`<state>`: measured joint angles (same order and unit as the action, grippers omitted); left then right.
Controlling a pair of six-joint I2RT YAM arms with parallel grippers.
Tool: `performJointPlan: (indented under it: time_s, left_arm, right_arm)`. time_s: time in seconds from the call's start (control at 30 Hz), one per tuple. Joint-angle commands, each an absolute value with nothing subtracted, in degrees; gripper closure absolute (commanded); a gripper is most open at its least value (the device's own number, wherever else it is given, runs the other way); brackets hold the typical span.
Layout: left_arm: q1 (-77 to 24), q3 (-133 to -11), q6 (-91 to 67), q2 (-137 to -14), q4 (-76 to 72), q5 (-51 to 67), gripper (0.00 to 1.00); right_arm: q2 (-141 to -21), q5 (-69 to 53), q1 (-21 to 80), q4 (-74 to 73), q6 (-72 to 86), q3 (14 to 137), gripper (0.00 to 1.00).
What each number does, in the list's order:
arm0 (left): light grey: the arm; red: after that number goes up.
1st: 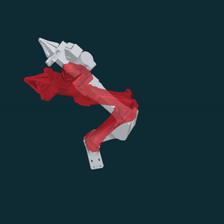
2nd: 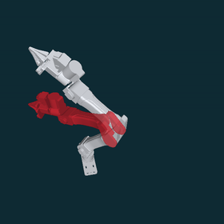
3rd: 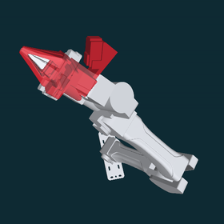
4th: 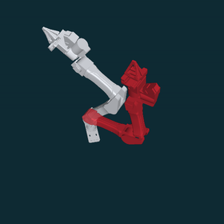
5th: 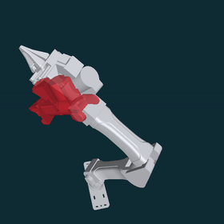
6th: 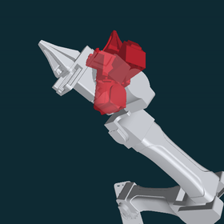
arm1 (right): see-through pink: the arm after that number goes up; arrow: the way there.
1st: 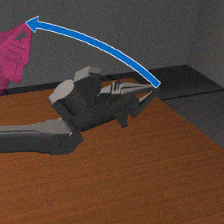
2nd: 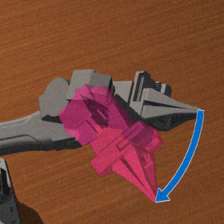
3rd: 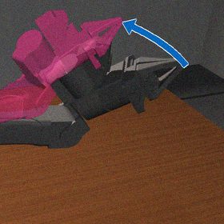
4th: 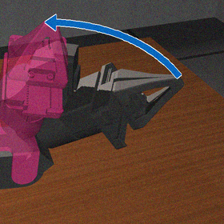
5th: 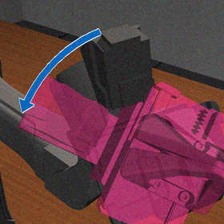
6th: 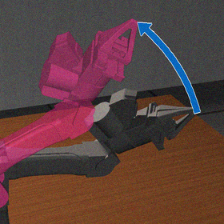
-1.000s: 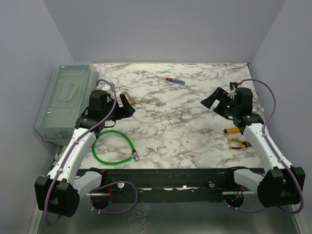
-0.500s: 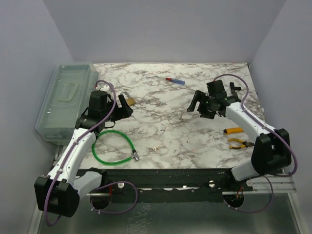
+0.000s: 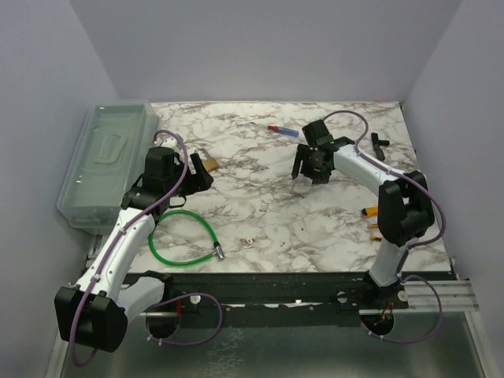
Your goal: Unlock with the key
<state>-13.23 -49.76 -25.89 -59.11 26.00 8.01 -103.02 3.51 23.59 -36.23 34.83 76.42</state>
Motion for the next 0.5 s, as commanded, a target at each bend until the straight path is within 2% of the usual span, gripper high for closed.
performJointPlan:
  time_s: [0.0, 0.07, 0.13, 0.4, 0.47]
  left_arm:
    - [-13.45, -50.45, -25.97, -58.17, 26.41, 6.21, 0.21]
    - [-13.46, -50.45, -25.97, -58.18, 26.54, 5.78, 0.22]
    - [-13.49, -50.52, -25.85, -58.18, 26.58, 5.63, 0.22]
    - [-13.47, -50.54, -25.84, -58.09, 26.66, 5.32, 0.23]
    - [-13.5, -50.62, -25.84, -58.07, 26.72, 5.15, 0.23]
  right_arm:
    - [-108.09, 9.92, 24.85, -41.21, 34.38, 81.81, 0.28]
    - [-109.3, 10.77, 25.48, -41.61, 34.32, 83.0, 0.3]
    - [-110.32, 10.74, 26.1, -41.77, 34.16, 83.86, 0.36]
    - [-114.81, 11.67, 30.03, -43.4, 34.9, 87.08, 0.41]
    - [-115.54, 11.47, 30.52, -43.14, 35.3, 86.96, 0.48]
